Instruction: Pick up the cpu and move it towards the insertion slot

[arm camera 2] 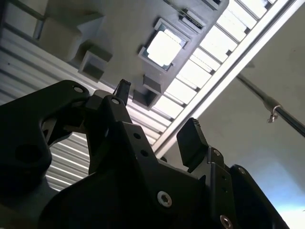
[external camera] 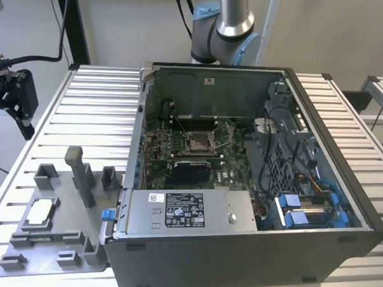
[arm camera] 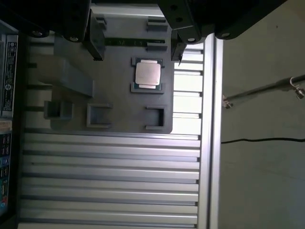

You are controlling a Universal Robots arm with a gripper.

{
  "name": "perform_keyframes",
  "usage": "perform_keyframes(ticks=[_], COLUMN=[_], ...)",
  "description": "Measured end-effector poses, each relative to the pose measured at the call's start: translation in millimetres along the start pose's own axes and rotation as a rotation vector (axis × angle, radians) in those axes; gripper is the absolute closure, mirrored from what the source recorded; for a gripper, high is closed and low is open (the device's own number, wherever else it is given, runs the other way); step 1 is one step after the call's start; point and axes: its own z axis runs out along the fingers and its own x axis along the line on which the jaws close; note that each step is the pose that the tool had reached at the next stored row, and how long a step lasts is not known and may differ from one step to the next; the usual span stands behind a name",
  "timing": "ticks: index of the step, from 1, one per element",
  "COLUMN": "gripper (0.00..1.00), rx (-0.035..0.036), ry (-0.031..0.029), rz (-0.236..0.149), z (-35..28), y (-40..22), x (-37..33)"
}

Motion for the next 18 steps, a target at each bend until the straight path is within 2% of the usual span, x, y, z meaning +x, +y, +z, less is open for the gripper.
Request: perform_keyframes(ticks=[14,18], gripper=[0.00,0.00], rx=[0.0001,0.0001], ry=[0.0001,0.0002], rz=[0.000,0.000], z=[12.3,13.7], y=[-0.5,-0.5], x=[-0.1,-0.1])
